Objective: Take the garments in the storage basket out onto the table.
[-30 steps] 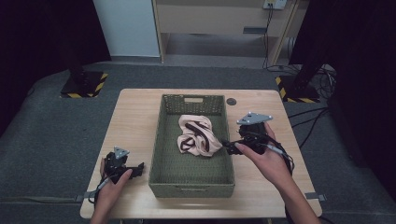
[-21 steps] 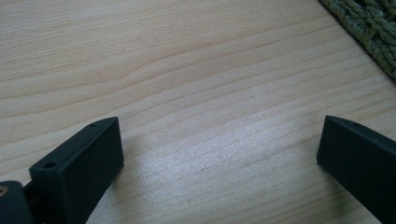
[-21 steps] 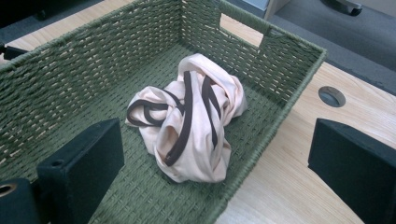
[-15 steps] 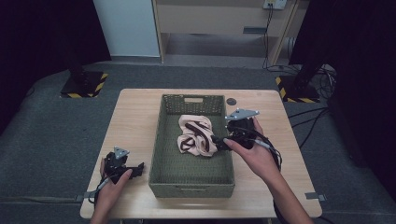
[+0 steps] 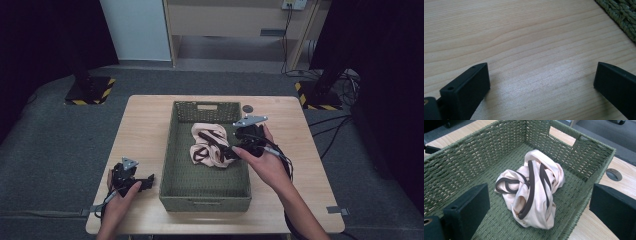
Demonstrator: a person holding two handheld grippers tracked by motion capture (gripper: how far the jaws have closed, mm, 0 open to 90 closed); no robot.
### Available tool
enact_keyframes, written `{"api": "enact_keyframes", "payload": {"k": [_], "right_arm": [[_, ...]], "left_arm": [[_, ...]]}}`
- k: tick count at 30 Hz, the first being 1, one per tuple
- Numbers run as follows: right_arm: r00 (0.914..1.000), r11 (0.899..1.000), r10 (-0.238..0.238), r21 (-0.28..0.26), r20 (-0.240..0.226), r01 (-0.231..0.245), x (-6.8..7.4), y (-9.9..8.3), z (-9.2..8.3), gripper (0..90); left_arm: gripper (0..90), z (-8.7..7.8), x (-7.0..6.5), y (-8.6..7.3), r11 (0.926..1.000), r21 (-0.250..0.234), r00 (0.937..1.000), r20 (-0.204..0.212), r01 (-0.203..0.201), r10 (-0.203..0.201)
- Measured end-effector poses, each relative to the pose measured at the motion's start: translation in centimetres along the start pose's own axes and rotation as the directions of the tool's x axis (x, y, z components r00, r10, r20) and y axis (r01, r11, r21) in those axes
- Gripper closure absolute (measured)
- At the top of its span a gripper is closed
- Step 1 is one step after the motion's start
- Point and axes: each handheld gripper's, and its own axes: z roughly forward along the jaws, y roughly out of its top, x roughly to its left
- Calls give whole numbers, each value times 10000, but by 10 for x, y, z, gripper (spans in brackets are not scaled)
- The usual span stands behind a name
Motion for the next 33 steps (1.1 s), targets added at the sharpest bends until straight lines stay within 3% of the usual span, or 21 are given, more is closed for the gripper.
{"api": "enact_keyframes", "payload": {"k": [19,33], "right_arm": [[9999,9998,56,174,-147,-53,13,15,35,31],[9998,9988,167,461,-119,-162,17,14,56,32]], "left_arm": [[0,0,0,0,10000,2,10000,0,0,0],[0,0,0,0,10000,0,10000,0,1,-1]]}}
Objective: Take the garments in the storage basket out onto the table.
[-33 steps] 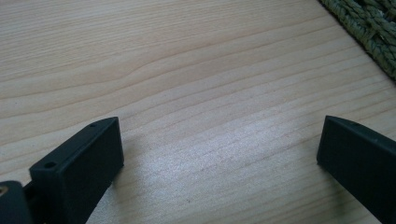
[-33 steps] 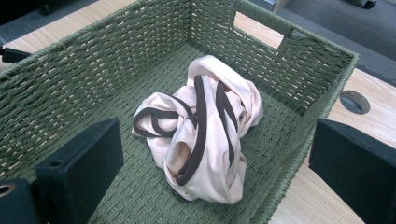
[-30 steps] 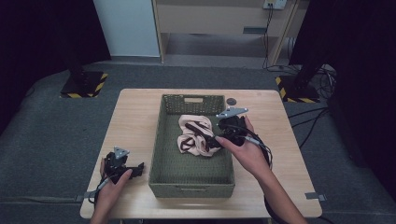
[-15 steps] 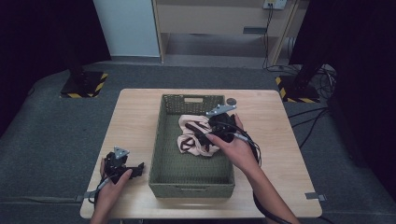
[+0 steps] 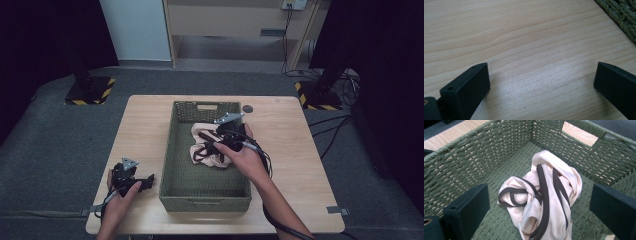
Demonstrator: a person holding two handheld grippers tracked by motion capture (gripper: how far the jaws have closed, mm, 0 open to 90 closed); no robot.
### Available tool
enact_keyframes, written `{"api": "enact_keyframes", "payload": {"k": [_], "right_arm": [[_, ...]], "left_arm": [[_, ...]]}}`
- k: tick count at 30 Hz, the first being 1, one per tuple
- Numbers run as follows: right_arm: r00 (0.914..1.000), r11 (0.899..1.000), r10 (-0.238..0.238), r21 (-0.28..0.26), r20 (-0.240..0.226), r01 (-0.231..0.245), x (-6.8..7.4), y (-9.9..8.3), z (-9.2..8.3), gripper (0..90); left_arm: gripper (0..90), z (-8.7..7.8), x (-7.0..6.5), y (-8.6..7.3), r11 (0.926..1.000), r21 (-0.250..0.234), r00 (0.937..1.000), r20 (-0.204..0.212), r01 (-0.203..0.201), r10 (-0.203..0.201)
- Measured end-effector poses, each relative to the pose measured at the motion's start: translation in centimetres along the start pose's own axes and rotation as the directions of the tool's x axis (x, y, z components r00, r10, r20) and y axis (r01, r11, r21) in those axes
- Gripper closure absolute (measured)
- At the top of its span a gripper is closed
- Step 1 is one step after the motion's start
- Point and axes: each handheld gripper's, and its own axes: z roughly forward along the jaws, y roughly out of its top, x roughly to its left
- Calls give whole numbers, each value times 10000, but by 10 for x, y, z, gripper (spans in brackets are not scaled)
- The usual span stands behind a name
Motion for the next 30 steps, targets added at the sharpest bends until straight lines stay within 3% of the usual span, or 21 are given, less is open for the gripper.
{"api": "enact_keyframes", "payload": {"k": [30], "right_arm": [[9987,9962,503,709,15,-503,-1,-8,52,32]], "left_arm": [[0,0,0,0,10000,13,10000,0,-16,16]]}}
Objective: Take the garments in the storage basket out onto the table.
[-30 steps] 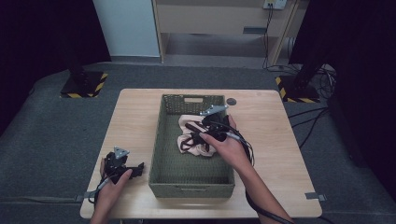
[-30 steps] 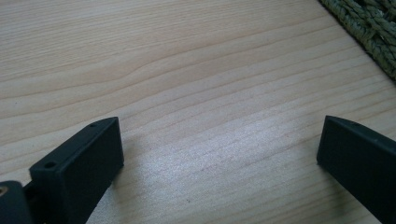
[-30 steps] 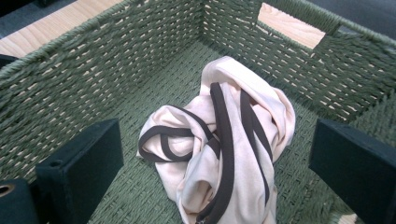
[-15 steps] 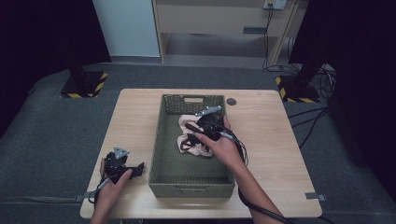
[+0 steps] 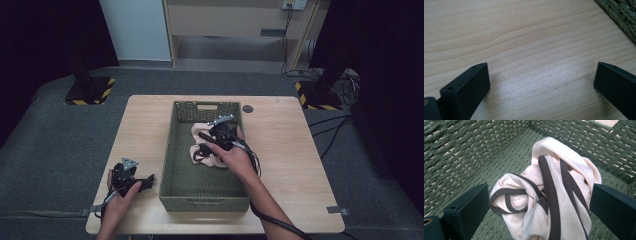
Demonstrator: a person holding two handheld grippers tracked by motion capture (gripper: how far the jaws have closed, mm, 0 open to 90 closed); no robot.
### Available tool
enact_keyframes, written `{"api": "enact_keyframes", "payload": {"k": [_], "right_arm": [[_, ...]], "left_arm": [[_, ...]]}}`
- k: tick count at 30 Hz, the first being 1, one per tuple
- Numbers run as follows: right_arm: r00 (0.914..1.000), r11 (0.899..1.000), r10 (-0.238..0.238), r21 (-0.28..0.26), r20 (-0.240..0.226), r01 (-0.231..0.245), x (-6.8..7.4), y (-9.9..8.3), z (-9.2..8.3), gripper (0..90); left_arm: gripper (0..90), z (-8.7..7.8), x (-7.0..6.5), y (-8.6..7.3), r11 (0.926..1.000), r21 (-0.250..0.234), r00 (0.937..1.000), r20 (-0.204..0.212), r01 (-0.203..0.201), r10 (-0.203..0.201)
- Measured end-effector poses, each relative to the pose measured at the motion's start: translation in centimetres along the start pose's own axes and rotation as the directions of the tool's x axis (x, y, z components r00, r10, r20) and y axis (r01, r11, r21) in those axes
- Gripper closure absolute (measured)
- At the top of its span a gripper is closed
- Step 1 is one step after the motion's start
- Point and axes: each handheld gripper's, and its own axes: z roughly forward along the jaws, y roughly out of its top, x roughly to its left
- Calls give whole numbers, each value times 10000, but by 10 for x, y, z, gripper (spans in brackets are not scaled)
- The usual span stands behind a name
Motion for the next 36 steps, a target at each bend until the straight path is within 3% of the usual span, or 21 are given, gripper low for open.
{"api": "enact_keyframes", "payload": {"k": [21,31,36], "right_arm": [[9993,9978,288,597,227,-301,-6,-5,36,29],[9986,9983,216,537,487,-242,-9,-3,40,31],[9983,9958,248,863,522,-292,-11,-7,48,28]], "left_arm": [[0,0,0,0,10000,-23,10000,-1,27,-27],[0,0,0,0,10000,-10,10000,0,9,-9],[0,0,0,0,10000,-4,10000,-2,8,-8]]}}
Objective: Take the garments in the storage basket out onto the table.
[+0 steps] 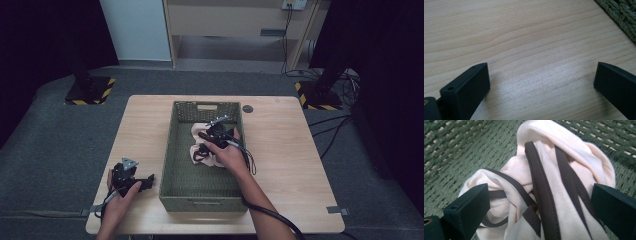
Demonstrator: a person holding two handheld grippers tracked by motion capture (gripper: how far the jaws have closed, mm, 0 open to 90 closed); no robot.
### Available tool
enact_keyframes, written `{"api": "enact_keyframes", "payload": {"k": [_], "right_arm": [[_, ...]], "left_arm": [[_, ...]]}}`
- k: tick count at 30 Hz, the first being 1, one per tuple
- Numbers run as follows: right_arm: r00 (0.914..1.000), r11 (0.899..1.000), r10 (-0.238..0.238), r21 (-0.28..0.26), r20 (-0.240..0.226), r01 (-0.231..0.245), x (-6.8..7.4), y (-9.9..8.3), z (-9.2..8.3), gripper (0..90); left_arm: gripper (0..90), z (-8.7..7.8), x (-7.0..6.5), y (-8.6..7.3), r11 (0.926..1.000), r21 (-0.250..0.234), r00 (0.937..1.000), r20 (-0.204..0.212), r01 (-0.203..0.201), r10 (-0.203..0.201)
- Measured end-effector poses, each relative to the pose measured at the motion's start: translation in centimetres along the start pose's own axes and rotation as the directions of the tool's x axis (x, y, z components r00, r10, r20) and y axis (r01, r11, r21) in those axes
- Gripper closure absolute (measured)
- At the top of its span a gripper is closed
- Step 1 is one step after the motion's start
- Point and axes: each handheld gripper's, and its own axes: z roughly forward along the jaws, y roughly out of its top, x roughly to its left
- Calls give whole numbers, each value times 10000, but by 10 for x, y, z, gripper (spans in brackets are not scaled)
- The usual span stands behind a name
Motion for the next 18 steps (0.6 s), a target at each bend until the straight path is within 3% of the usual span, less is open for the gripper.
{"api": "enact_keyframes", "payload": {"k": [18], "right_arm": [[9998,9989,161,446,151,-167,2,-3,23,22]], "left_arm": [[0,0,0,0,10000,-5,10000,1,6,-6]]}}
